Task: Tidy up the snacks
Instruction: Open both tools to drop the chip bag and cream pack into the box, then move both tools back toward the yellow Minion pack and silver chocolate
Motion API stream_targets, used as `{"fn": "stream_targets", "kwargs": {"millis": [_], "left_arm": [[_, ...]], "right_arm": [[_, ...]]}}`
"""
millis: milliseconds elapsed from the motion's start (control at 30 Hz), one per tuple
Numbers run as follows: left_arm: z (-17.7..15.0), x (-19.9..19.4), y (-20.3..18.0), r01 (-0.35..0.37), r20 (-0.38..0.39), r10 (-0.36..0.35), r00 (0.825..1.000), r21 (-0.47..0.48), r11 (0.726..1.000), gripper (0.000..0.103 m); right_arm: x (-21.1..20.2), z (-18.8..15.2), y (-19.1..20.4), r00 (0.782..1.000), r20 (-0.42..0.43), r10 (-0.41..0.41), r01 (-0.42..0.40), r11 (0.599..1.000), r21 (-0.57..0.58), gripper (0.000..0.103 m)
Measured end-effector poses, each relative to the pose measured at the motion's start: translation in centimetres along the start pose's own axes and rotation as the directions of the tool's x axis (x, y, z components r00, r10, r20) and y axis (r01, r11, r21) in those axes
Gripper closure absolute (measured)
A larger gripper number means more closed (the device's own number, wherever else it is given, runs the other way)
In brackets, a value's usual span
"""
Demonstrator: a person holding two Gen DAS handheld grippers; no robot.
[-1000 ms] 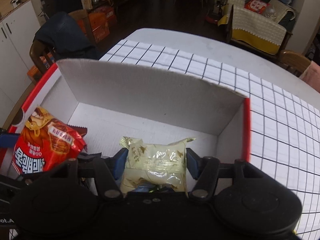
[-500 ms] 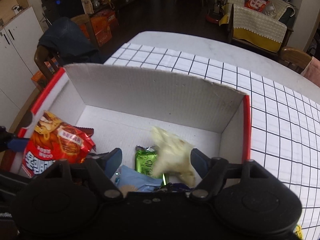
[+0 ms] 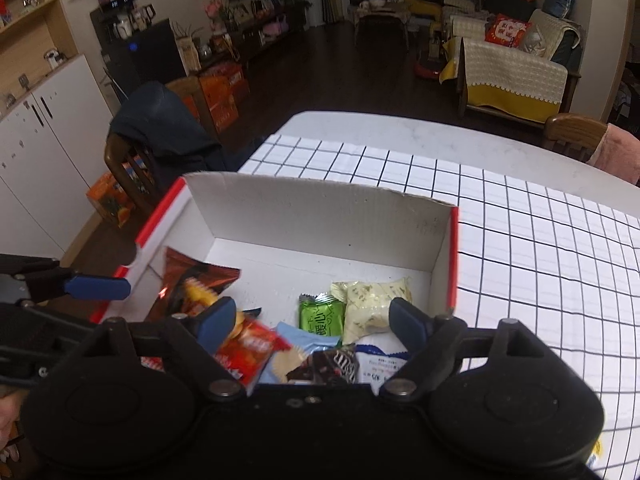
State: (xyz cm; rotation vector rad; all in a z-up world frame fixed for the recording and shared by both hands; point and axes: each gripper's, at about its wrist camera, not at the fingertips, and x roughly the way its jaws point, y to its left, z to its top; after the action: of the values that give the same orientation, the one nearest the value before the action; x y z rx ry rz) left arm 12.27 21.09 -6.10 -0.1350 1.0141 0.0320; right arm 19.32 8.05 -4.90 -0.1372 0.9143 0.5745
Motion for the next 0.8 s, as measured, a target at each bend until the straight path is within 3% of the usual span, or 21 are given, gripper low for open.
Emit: {"fn": "stream_targets", "kwargs": {"millis": [467,800], "left_arm": [[-1.1,-4.2,-4.1,0.032,0.104,-0.038,0.994,0.059,0.998,0.02],[-1.9,-4.6,-9.4,0.065,0.146,-0.081,0.986,0.113,0.991,0.017]], "right_arm": [[-6.5,-3.0,-1.5,0.994,0.107,0.021,-0.028,0.997,0.07,0.01],[-9.5,-6.6,-5.5,0.992,0.122,-0.014,-0.002,0.992,0.125,0.001]]}}
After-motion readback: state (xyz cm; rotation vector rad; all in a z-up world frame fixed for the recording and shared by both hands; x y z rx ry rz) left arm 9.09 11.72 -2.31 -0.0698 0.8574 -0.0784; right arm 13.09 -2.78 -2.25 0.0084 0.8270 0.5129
